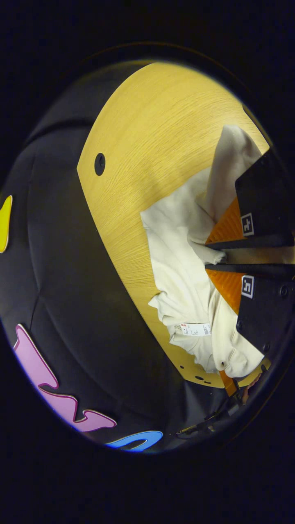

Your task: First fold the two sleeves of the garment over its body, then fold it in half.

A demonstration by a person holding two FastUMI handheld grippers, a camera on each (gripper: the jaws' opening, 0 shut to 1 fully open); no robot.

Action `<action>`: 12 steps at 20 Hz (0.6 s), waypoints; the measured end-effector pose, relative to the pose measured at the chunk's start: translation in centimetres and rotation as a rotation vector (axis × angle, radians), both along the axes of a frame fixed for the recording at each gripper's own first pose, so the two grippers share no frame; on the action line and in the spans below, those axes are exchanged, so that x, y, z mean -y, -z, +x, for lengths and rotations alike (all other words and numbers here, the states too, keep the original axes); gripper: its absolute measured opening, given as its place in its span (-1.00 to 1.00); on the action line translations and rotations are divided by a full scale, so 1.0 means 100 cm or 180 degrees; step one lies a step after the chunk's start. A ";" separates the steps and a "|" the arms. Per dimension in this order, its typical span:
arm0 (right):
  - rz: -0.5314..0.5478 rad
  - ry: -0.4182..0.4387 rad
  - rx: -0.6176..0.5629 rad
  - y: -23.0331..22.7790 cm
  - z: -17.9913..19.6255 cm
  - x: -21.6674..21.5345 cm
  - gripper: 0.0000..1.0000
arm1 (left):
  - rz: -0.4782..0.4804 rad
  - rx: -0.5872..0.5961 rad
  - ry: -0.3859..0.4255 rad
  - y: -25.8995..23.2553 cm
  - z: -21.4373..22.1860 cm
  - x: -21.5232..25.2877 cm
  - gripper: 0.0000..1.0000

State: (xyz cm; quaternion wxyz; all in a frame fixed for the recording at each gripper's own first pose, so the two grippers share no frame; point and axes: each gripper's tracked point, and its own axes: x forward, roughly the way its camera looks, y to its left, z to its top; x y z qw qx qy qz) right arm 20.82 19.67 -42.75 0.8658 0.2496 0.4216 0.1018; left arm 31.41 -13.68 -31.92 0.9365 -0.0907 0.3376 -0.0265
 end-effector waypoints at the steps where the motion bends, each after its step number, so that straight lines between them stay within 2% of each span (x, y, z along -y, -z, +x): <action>1: 0.0029 0.0010 -0.0018 -0.001 0.000 -0.001 -0.55 | 0.0032 -0.0005 0.0013 -0.002 -0.003 -0.001 -0.72; 3: 0.0097 0.0006 -0.0069 -0.004 -0.002 -0.007 -0.34 | 0.0161 -0.0051 0.0063 -0.003 -0.007 -0.002 -0.58; 4: 0.0138 -0.0026 -0.0053 -0.007 -0.003 -0.009 -0.23 | 0.0261 -0.0052 0.0074 -0.007 -0.009 -0.005 -0.40; 5: 0.0120 -0.0052 -0.0023 -0.009 -0.004 -0.008 -0.20 | 0.0365 -0.0032 0.0066 -0.010 -0.008 -0.009 -0.31; 6: 0.0073 -0.0075 0.0015 -0.012 -0.006 -0.005 -0.44 | 0.0446 0.0018 0.0050 -0.016 -0.010 -0.012 -0.16; 7: 0.0021 -0.0101 0.0049 -0.016 -0.009 -0.002 -0.07 | 0.0509 0.0087 0.0042 -0.022 -0.013 -0.014 0.05; 8: -0.0021 -0.0132 0.0067 -0.020 -0.013 0.000 -0.23 | 0.0548 0.0141 0.0040 -0.029 -0.017 -0.016 0.26; 9: -0.0072 -0.0152 0.0080 -0.024 -0.017 0.004 0.21 | 0.0555 0.0174 0.0047 -0.034 -0.020 -0.016 0.34; 10: -0.0106 -0.0164 0.0108 -0.027 -0.020 0.006 -0.06 | 0.0556 0.0206 0.0058 -0.041 -0.025 -0.016 0.39; 11: -0.0119 -0.0173 0.0138 -0.032 -0.024 0.008 0.30 | 0.0571 0.0232 0.0061 -0.047 -0.029 -0.020 0.40; 12: -0.0120 -0.0183 0.0148 -0.036 -0.029 0.010 0.32 | 0.0596 0.0272 0.0051 -0.054 -0.033 -0.023 0.41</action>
